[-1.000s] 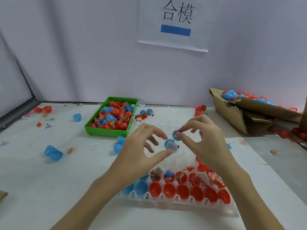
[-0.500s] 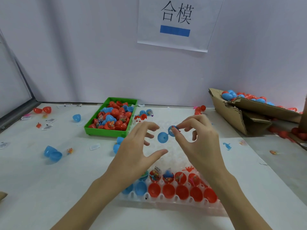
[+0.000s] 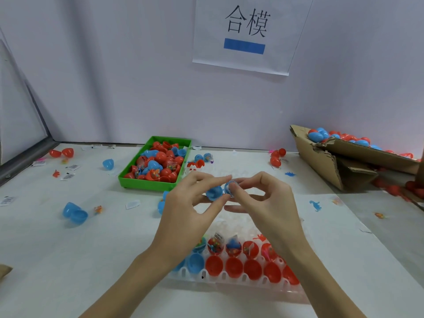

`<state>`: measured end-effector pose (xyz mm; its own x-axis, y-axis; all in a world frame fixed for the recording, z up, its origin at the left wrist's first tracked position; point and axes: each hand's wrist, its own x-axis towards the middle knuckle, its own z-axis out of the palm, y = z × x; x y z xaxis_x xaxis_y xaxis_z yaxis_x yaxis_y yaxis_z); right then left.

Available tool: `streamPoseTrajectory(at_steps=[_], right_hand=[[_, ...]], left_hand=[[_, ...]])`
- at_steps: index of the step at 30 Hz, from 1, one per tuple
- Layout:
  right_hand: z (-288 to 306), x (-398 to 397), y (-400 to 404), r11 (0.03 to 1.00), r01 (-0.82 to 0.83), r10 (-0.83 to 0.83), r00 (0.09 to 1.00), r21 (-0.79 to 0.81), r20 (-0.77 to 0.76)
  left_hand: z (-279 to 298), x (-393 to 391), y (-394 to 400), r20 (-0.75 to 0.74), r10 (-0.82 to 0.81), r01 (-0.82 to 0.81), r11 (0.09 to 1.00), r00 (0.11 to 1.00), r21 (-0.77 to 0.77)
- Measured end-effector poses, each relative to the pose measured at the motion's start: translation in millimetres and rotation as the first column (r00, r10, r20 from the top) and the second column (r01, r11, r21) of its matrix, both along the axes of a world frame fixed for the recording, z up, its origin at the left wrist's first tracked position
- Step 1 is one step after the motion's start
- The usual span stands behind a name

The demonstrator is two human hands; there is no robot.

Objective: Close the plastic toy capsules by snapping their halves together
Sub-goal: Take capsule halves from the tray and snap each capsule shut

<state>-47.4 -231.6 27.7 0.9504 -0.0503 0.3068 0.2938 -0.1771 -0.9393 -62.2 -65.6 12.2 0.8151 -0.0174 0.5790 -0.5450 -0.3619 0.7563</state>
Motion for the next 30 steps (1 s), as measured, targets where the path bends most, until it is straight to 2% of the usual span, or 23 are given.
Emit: streamPoseTrajectory(at_steps=[4, 6, 10, 12, 14, 19, 22, 26, 30], right_hand=[[-2, -1, 3, 0.997, 0.064, -0.063, 0.997, -0.035, 0.037], [-2, 1, 1, 0.992, 0.094, -0.090, 0.995, -0.079, 0.053], [-7, 0, 3, 0.943, 0.190, -0.132, 0.968, -0.273, 0.215], [-8, -1, 4, 0.923, 0.220, -0.124, 0.947, -0.316, 0.296], [-7, 0, 4, 0.914, 0.226, -0.104, 0.934, -0.338, 0.341], [2, 0, 0, 0.950, 0.103, -0.017, 0.960, -0.294, 0.281], [3, -1, -1, 0.968, 0.034, 0.030, 0.967, -0.247, 0.252], [1, -2, 2, 0.982, -0.050, 0.094, 0.967, -0.185, 0.236], [1, 1, 3, 0.992, -0.071, 0.090, 0.979, -0.108, 0.184]], left_hand=[[2, -2, 1, -0.008, -0.005, 0.004, 0.995, 1.000, -0.099], [1, -1, 2, -0.011, 0.007, -0.008, 0.996, 1.000, -0.085], [2, -2, 1, 0.115, 0.062, -0.073, 0.992, 0.991, 0.099], [2, -1, 0, 0.193, 0.075, -0.117, 0.969, 0.978, 0.217], [2, -1, 0, 0.203, 0.086, -0.135, 0.961, 0.975, 0.242], [1, -1, -1, 0.223, 0.102, -0.154, 0.961, 0.970, 0.231], [2, -1, 0, 0.198, 0.129, -0.164, 0.972, 0.972, 0.171], [6, 0, 3, 0.120, 0.146, -0.154, 0.986, 0.982, 0.064], [8, 0, 3, 0.010, 0.066, -0.066, 0.998, 0.998, -0.020]])
